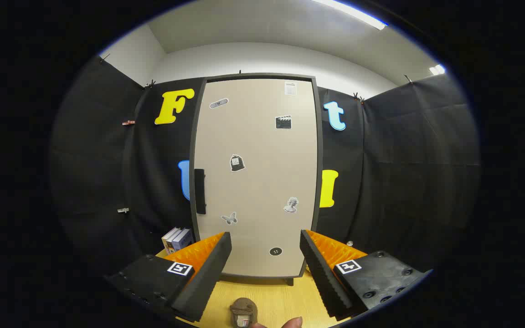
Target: Open the shoe cabinet door, grab the shoes and put them into the shoe cabinet, then close the shoe cabinet door.
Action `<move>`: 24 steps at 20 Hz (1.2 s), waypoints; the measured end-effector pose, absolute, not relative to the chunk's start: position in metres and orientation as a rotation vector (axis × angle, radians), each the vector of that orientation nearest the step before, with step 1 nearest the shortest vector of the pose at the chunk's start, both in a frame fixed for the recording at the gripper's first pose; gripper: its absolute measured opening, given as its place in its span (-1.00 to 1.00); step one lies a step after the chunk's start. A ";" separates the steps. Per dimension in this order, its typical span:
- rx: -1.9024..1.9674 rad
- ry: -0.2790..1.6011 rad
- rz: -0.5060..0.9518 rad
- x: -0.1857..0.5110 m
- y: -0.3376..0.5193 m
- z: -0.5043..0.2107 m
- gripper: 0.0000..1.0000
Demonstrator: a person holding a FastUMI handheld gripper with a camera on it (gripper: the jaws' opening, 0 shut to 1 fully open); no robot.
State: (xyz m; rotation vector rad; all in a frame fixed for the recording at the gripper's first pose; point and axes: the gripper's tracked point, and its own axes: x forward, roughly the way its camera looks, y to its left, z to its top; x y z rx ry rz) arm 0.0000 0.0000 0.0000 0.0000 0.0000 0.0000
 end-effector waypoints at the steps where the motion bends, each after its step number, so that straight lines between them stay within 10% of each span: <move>1: -0.001 0.000 0.002 -0.001 0.001 0.001 0.96; 24: 0.063 -0.072 0.092 0.031 0.045 0.039 0.95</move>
